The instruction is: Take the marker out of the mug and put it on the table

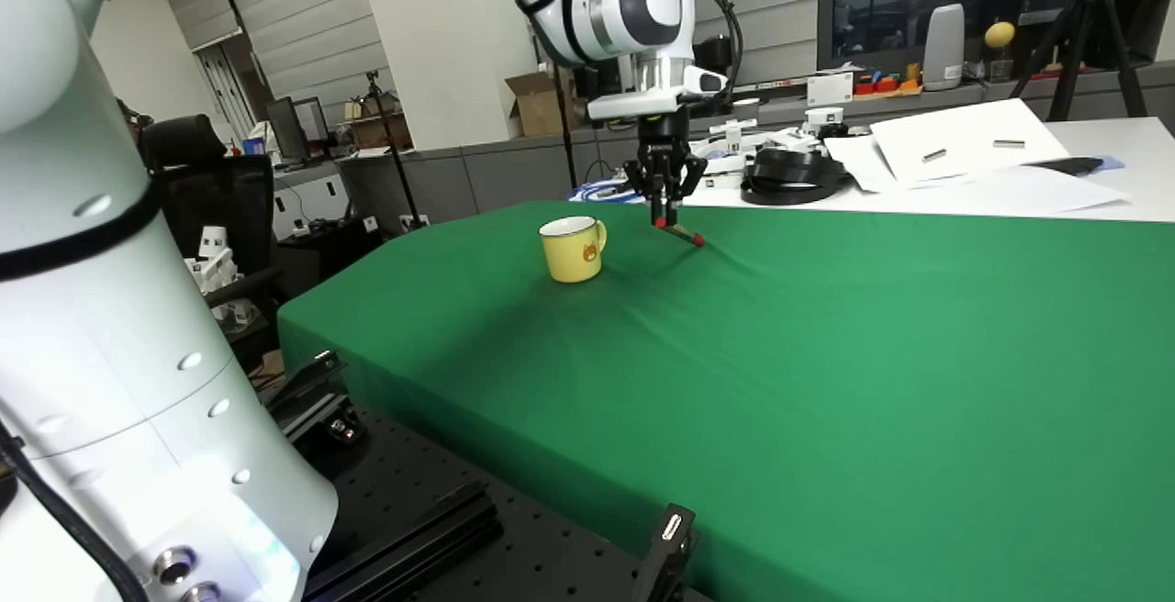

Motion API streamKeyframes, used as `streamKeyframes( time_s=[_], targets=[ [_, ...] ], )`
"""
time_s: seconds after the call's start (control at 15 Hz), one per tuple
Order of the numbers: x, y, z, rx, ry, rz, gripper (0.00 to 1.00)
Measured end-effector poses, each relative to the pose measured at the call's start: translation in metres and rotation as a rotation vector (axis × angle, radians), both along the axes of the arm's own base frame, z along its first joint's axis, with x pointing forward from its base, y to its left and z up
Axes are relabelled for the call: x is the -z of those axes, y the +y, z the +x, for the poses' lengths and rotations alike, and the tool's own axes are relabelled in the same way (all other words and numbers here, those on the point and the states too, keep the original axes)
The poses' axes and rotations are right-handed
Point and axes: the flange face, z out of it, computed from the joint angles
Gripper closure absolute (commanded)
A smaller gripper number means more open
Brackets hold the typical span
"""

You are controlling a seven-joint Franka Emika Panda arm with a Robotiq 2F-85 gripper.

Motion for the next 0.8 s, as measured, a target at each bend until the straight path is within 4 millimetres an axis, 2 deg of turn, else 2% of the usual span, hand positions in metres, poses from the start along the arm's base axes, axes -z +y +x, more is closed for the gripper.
streamKeyframes(
  time_s=[0.33, 0.4, 0.47, 0.6, 0.67, 0.8],
  targets=[
    [0.041, 0.005, -0.016, 0.022, 0.035, -0.019, 0.94],
    [0.048, 0.006, -0.018, 0.024, 0.046, -0.020, 0.52],
    [0.053, 0.008, -0.020, 0.024, 0.057, -0.020, 0.51],
    [0.056, 0.011, -0.021, 0.022, 0.072, -0.021, 0.38],
    [0.053, 0.012, -0.021, 0.020, 0.078, -0.020, 0.31],
    [0.033, 0.014, -0.017, 0.019, 0.089, -0.018, 0.17]
  ],
)
